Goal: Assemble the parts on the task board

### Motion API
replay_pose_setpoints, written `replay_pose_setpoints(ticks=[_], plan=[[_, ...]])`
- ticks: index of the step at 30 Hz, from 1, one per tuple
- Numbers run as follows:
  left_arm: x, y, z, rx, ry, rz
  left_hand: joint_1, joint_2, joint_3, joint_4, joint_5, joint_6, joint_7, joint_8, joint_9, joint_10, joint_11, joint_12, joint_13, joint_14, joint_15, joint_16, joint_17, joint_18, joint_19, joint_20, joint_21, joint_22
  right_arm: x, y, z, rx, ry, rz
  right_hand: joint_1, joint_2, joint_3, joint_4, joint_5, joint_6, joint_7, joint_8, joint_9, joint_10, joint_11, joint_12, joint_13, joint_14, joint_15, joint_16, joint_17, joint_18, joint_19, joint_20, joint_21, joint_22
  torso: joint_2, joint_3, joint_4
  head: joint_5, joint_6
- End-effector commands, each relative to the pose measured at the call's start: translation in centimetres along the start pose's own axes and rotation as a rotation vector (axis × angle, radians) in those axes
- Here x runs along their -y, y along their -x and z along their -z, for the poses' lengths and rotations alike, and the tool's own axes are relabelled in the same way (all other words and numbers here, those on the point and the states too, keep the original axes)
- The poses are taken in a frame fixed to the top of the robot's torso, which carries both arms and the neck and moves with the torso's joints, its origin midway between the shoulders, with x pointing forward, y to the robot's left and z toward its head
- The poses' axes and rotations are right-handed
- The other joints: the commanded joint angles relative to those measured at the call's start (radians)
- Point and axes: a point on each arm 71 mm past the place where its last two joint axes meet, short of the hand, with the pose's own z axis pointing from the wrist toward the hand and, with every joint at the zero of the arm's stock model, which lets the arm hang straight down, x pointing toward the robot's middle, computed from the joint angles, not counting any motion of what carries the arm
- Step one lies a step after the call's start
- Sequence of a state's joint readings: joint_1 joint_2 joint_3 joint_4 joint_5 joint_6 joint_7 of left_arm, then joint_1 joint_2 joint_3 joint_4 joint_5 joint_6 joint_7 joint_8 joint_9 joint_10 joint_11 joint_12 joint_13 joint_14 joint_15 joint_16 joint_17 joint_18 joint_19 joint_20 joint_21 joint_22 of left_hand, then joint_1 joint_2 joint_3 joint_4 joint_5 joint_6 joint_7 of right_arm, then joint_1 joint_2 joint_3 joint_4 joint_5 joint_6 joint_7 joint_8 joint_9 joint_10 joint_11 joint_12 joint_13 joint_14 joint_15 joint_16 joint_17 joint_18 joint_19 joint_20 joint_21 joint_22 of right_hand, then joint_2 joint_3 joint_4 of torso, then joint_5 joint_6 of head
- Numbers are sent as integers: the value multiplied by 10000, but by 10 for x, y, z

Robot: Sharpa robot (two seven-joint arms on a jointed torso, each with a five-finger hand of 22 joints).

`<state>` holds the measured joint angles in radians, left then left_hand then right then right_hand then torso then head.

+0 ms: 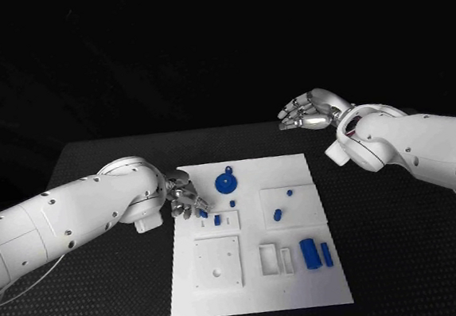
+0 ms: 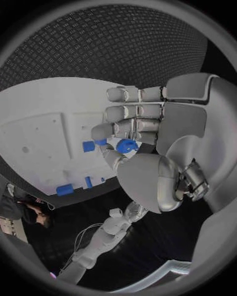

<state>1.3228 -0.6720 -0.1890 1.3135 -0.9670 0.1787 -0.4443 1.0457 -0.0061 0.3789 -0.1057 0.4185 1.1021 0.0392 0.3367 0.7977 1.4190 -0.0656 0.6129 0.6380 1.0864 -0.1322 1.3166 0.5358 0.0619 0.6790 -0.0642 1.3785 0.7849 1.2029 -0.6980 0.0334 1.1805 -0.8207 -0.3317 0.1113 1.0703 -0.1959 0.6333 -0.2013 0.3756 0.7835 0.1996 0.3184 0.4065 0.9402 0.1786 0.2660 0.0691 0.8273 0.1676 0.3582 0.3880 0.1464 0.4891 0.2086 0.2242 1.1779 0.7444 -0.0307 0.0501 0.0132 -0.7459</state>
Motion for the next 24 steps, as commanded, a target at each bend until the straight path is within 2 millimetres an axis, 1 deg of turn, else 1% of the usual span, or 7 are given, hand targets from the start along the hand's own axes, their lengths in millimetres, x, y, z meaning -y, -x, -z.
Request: replay_pose_setpoints(ticks=[1, 9, 16, 24], plan=[[2, -2, 0, -132, 53, -774, 59, -37, 1766, -1830, 49, 88, 11, 63, 12, 38, -1, 63, 10, 121, -103, 46, 15, -91, 18, -1698, 61, 16, -1, -1, 0, -130, 114, -15, -75, 45, -50, -21, 61, -63, 109, 54, -11, 69, 24, -63, -9, 5, 63, -37, -12, -147, -28, -11, -59, 14, -5, -2, 17, 3, -21], [6, -5, 1, -113, 6, -1131, 61, -43, 1766, -1829, 57, 89, 12, 60, 16, 38, 1, 66, 11, 119, -100, 47, 16, -89, 16, -1697, 62, 18, -1, -1, 0, -130, 119, -18, -75, 46, -53, -24, 63, -64, 109, 55, -12, 73, 25, -69, -9, 5, 63, -37, -15, -148, -26, -12, -67, 20, -6, -5, 1, 23, -18], [4, -6, 1, 41, 136, -1520, 63, -47, 1767, -1827, 64, 91, 13, 57, 19, 38, 2, 67, 13, 119, -98, 48, 16, -88, 16, -1696, 64, 19, -1, -1, 0, -135, 118, -25, -76, 48, -55, -25, 64, -65, 110, 55, -14, 77, 26, -75, -9, 6, 62, -37, -18, -149, -23, -12, -74, 26, 4, -10, 5, 11, -37], [3, -9, 0, 18, 183, -1539, 62, -54, 1767, -1824, 78, 96, 13, 55, 24, 41, 2, 71, 15, 120, -97, 50, 17, -86, 18, -1695, 67, 20, -1, -2, 0, -147, 128, -30, -76, 49, -56, -27, 65, -65, 110, 55, -15, 79, 26, -81, -9, 6, 62, -37, -21, -149, -20, -13, -81, 30, 4, -7, 5, 28, -63]])
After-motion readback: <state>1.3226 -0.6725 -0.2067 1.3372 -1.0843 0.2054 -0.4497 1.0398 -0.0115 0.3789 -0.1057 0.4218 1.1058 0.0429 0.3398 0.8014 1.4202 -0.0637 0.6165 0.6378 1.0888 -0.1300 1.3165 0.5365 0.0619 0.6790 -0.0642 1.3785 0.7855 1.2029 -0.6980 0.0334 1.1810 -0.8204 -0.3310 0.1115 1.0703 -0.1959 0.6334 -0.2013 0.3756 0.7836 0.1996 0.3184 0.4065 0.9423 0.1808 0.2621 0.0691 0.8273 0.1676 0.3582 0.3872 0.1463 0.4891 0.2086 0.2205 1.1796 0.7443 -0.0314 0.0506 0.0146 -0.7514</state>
